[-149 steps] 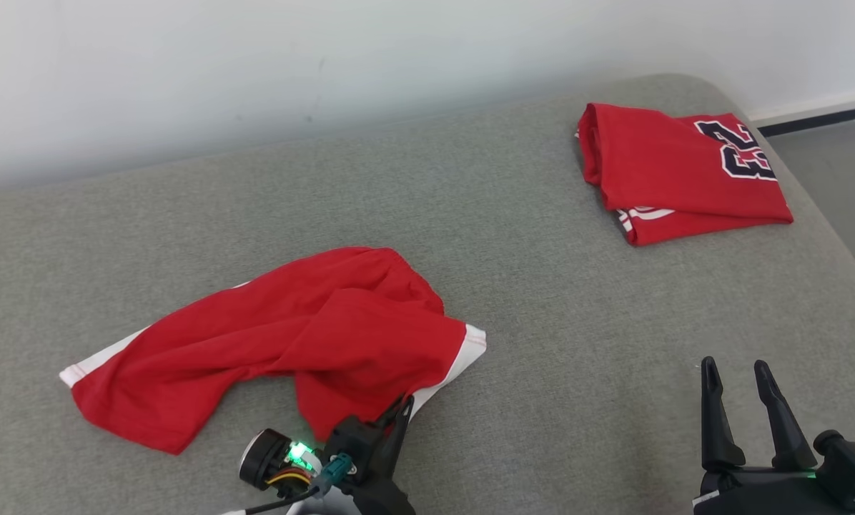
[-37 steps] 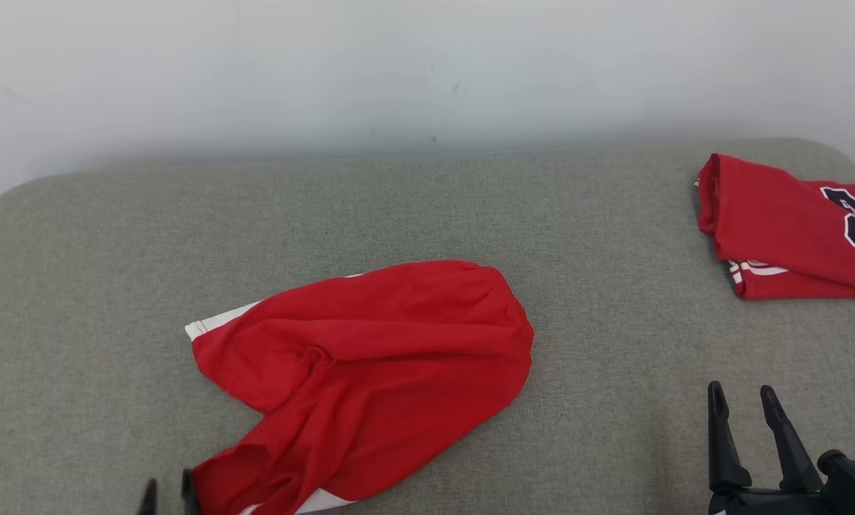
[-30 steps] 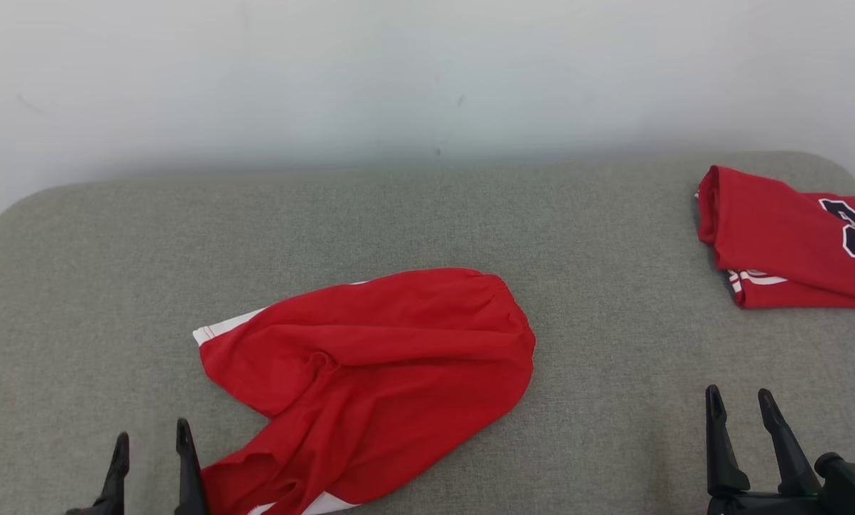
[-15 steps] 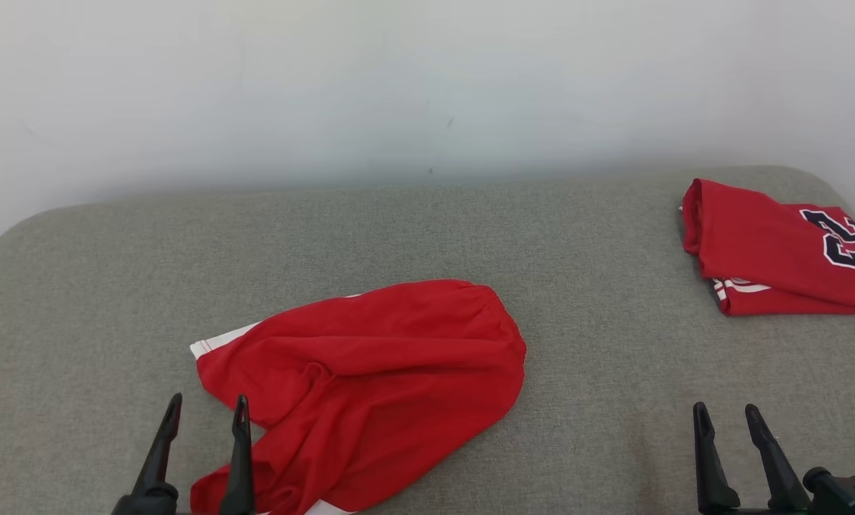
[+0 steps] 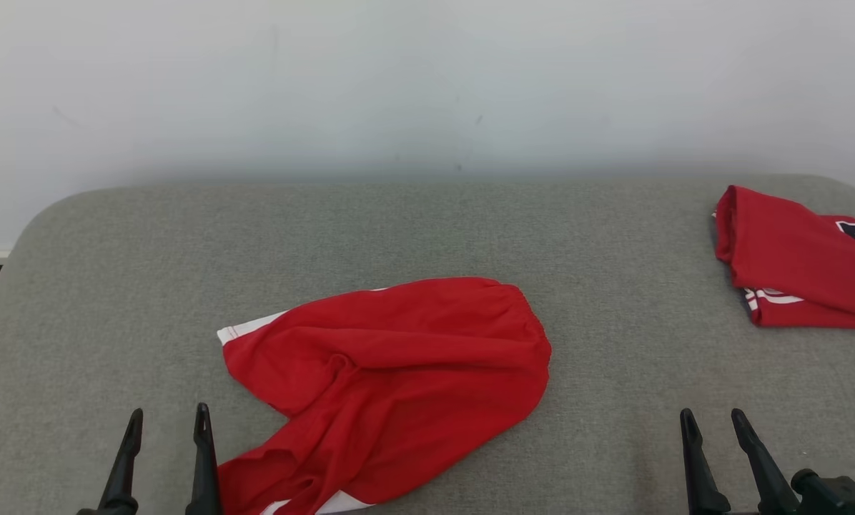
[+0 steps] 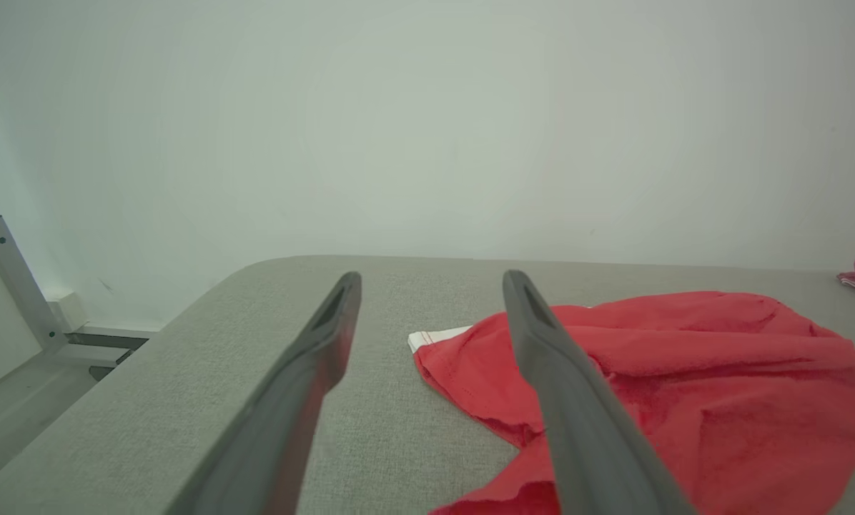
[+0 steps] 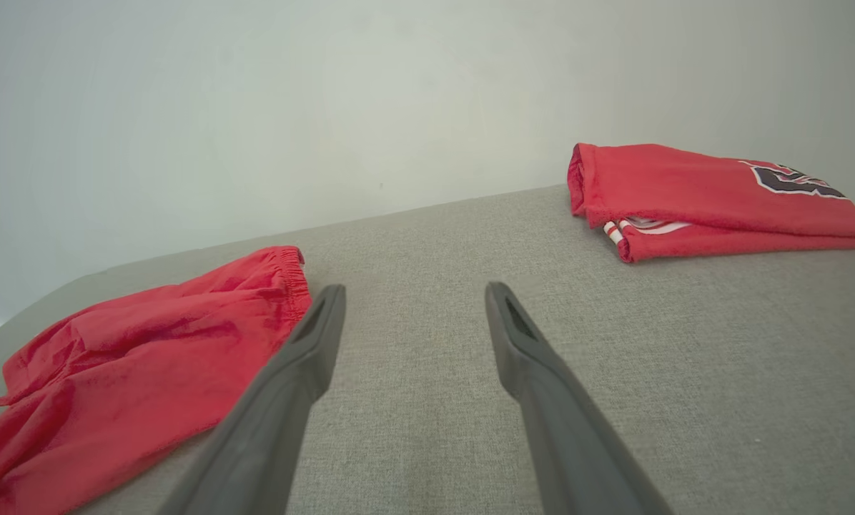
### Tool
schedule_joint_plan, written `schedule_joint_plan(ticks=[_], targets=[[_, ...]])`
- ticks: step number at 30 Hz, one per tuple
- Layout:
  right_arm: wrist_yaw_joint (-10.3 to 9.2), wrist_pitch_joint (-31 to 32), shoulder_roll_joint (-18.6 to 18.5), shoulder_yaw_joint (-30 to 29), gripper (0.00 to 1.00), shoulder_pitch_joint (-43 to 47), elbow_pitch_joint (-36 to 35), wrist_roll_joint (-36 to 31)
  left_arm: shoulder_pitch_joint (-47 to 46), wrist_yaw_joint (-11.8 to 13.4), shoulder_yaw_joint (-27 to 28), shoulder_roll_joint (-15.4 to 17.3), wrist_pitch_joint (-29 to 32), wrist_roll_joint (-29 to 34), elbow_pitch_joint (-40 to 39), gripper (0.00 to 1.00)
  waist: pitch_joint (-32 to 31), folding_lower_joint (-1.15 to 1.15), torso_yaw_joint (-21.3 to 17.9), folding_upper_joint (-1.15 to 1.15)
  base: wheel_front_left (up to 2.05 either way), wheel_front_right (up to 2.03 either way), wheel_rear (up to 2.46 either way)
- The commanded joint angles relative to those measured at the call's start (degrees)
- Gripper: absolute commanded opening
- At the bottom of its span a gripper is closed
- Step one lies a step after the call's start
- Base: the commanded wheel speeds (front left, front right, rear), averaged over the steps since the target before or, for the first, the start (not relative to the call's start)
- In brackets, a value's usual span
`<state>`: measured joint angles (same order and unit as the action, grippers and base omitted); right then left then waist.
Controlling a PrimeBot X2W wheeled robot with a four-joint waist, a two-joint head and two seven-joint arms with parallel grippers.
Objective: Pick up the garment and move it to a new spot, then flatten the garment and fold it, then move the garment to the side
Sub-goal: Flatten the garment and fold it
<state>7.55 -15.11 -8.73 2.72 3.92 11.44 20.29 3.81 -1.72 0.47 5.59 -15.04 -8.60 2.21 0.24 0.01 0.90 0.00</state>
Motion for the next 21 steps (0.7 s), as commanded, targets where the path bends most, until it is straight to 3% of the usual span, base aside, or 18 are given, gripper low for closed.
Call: schedule_joint_plan(ticks=[1, 12, 21], targets=[[-0.16, 0.0, -0.7, 0.4, 1.00, -0.7, 0.2, 0.2, 0.7, 0.1, 0.3, -0.2, -0.2, 0.2, -0.1, 1.00, 0.1, -0.01, 0.7, 0.00, 0.00, 0.00, 0.00], [-0.16, 2.9, -6.4, 8.4, 1.00, -11.7, 7.5, 2.1, -1.8, -0.4, 0.3, -1.6, -0.2, 0.6, 0.7, 1.00, 1.5, -0.01, 4.3, 0.00, 0.00, 0.00, 0.00], [-0.16, 5.8, -8.8, 16.7, 1.00, -23.7, 19.5, 5.5, -3.6, -0.3, -1.5, -2.4, -0.2, 0.0, 1.4, 1.00, 4.0, -0.01, 8.9, 0.00, 0.00, 0.00, 0.00]])
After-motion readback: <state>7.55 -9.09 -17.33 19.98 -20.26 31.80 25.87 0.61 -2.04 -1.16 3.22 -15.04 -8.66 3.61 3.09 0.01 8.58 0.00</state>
